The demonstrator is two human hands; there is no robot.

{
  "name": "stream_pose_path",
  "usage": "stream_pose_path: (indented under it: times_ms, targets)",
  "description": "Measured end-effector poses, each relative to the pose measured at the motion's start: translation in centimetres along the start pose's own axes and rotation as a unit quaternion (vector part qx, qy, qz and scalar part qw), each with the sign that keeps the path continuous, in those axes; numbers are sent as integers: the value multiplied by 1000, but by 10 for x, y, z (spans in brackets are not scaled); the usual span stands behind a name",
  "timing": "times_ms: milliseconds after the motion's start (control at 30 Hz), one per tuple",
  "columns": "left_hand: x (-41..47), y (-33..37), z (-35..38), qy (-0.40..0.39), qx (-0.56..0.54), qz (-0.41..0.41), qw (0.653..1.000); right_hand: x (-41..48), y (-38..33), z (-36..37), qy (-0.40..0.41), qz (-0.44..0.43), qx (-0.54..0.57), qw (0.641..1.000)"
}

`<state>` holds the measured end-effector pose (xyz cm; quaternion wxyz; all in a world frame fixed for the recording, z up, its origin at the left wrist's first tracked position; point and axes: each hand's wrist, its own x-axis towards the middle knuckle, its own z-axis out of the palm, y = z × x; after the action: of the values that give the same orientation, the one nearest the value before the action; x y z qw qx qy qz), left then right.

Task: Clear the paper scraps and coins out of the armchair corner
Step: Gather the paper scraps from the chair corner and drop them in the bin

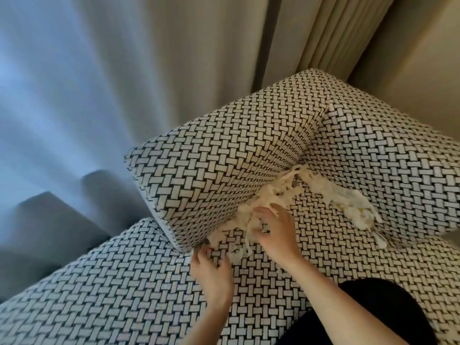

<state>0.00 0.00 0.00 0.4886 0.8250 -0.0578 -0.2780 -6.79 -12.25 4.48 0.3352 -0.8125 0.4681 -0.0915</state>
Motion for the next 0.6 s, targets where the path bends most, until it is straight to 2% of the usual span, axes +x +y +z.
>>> stream_pose_path:
  times_ms: [100, 200, 400, 500, 600]
  targets:
    - [4, 5, 5, 25, 28, -24, 999, 9, 1, -2, 6, 19, -135, 991]
    - [8, 6, 7, 29, 44, -47, 998, 25, 1, -1, -71, 25, -186, 980]
    - [20, 20, 13, 4, 154, -104, 983, 43, 4, 3, -221, 79, -103, 967]
    - [22, 23, 15, 4, 205, -107, 973, 40, 3, 3, -249, 64, -113, 960]
    - [18, 23, 15, 8, 221, -85, 972, 35, 8, -1, -253, 64, -77, 962]
